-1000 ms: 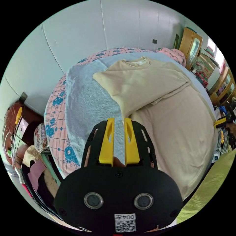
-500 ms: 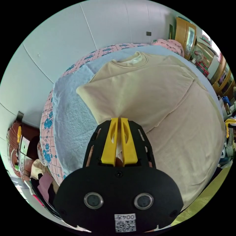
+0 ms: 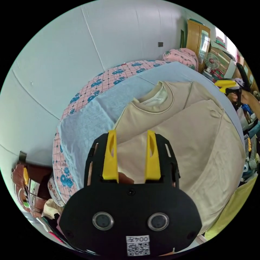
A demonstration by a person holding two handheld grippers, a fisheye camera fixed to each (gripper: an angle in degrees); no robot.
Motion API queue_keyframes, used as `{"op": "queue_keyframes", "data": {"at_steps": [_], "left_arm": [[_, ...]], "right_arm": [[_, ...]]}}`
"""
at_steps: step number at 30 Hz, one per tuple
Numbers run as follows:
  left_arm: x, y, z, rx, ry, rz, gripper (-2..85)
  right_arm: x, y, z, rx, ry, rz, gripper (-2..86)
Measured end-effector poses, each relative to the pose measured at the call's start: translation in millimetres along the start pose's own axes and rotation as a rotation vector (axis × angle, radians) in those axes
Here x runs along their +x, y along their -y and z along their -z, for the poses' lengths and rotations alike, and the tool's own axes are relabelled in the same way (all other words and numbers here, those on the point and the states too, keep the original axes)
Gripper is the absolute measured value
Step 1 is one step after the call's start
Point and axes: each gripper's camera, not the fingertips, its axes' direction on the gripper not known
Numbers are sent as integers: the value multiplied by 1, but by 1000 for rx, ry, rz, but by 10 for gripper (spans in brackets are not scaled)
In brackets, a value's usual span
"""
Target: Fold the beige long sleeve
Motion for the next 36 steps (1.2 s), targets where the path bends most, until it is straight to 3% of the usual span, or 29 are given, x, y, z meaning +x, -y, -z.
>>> {"op": "queue_keyframes", "data": {"at_steps": [11,19,29,33,36], "left_arm": [[-45,121,-85,-149,-167,-179,144],[-76,158,-119,-187,-284,-163,125],[-98,152,-131,-177,-372,-116,58],[-92,146,-113,-118,-311,-166,37],[-79,130,-93,10,-151,-145,32]], "right_arm": [[97,135,-147,-104,101,227,133],[140,154,-214,-228,209,315,133],[179,141,-239,-233,229,321,42],[193,133,-228,-161,243,317,33],[193,123,-219,-81,144,346,30]]}}
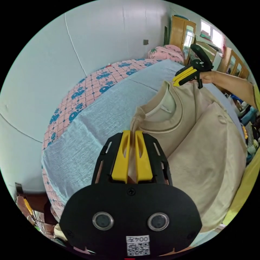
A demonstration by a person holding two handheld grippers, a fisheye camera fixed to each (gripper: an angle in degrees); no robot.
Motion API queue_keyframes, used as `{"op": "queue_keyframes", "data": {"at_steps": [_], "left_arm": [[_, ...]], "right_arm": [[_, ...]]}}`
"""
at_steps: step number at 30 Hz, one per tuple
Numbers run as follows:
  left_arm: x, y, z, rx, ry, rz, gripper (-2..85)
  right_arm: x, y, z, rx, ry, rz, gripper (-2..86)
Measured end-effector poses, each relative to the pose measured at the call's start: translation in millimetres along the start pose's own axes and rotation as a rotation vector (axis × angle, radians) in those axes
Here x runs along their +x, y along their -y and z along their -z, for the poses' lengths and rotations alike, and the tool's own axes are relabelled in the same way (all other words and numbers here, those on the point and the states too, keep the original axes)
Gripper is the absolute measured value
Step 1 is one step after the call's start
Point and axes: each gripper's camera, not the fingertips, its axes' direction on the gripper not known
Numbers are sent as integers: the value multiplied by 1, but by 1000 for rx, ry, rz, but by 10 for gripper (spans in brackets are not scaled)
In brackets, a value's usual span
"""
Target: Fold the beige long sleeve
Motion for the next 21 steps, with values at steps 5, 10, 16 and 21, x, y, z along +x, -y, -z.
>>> {"op": "queue_keyframes", "data": {"at_steps": [5,10,16,21], "left_arm": [[33,-18,-13,-10,224,-55,35],[19,-15,-5,-22,168,11,54],[-23,-8,17,39,-81,113,71],[-32,7,-3,-84,-88,111,56]], "right_arm": [[-8,-11,-22,-35,-169,35,38],[19,-9,-13,-38,-40,-59,64],[48,-7,20,125,114,-132,122],[51,14,7,-13,119,-90,65]]}}
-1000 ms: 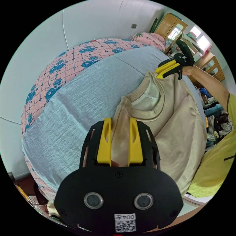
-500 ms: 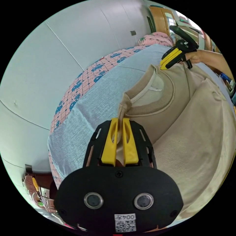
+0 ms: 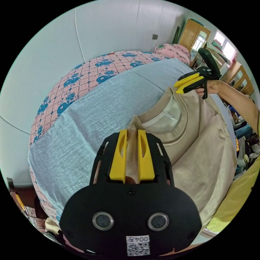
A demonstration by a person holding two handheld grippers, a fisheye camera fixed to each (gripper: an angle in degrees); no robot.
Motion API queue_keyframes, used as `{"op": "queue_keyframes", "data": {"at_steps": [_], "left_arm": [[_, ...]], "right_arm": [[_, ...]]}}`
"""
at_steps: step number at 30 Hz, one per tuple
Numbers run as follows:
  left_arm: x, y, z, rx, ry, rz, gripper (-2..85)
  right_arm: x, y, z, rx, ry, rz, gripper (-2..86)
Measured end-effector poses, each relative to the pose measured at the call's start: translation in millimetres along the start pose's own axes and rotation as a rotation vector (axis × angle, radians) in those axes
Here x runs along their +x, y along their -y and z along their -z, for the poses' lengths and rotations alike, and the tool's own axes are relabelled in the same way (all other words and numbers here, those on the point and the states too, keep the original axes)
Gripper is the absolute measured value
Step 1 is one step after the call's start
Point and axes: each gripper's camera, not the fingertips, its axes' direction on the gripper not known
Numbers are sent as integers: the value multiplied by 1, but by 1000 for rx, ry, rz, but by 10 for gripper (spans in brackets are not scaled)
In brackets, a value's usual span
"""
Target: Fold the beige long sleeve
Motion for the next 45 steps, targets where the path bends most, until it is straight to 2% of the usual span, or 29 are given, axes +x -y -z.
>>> {"op": "queue_keyframes", "data": {"at_steps": [4,9,13,16,20,24,29,34,36,38,41,45], "left_arm": [[-13,-10,6,32,-39,56,43],[-27,-31,24,123,-95,158,54],[-40,-47,76,213,-33,236,51],[-32,-71,112,242,-67,179,31],[1,-115,114,202,-100,124,23],[8,-151,105,178,13,246,32],[-12,-188,96,152,7,369,38],[-28,-204,106,166,-72,426,34],[-27,-209,119,180,-50,448,36],[-23,-223,154,281,-67,439,41],[-22,-261,192,333,-105,467,57],[-20,-330,208,303,-169,563,90]], "right_arm": [[-2,9,-3,-49,-94,1,61],[3,13,20,-18,-65,-72,73],[7,0,93,85,-162,-144,89],[14,-35,139,76,-203,-228,110],[20,-102,171,75,-220,-390,41],[-14,-125,181,144,-221,-329,52],[-43,-113,153,-80,-402,-193,60],[-33,-124,186,48,-235,-313,77],[-36,-126,205,89,-163,-352,85],[-38,-139,232,148,-92,-434,99],[-45,-158,250,126,-30,-502,133],[-68,-170,256,66,32,-519,152]]}}
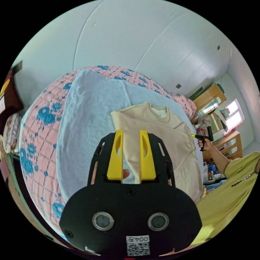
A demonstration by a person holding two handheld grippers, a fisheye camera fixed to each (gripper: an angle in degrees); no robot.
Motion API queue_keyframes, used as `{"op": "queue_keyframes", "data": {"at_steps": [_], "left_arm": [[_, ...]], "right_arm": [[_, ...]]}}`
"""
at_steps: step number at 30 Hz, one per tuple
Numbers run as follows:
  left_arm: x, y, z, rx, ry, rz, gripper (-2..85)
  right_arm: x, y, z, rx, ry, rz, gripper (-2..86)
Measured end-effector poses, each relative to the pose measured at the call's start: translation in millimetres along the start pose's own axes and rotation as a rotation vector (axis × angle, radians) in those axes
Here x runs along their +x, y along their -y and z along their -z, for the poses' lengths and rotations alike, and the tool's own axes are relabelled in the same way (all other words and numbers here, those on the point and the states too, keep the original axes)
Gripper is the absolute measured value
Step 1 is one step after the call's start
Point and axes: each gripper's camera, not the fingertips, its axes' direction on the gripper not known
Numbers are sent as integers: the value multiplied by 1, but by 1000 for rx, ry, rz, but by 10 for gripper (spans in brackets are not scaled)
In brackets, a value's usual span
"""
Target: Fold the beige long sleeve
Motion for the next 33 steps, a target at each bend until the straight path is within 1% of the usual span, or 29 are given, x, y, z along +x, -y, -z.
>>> {"op": "queue_keyframes", "data": {"at_steps": [2,5,9,11,13,15,17,19,21,25,26,29,33], "left_arm": [[-19,-44,20,30,-60,97,100],[-25,-87,32,41,-125,154,106],[-5,-110,26,-39,-134,107,111],[9,-118,14,-131,-106,67,109],[17,-125,10,-172,-84,55,103],[21,-132,11,-158,-78,69,87],[21,-142,10,-156,-115,111,62],[26,-148,11,-162,-47,85,54],[30,-154,11,-163,-11,79,51],[42,-173,14,-118,22,86,65],[45,-179,19,-103,42,103,74],[58,-196,46,-63,98,119,60],[105,-226,67,-63,112,29,23]], "right_arm": [[-14,-10,2,-6,13,-9,154],[-34,-17,9,5,-2,-8,155],[-60,-21,18,-19,-24,13,146],[-77,-26,24,-31,-42,21,137],[-89,-30,28,-44,-47,23,128],[-102,-33,32,-50,-55,26,106],[-123,-37,35,-74,-97,57,70],[-138,-40,42,-48,-168,82,55],[-143,-45,48,-23,-193,65,54],[-147,-57,64,32,-83,-38,95],[-154,-60,72,36,-102,-54,103],[-187,-73,101,49,-198,-5,102],[-239,-108,128,50,-211,80,88]]}}
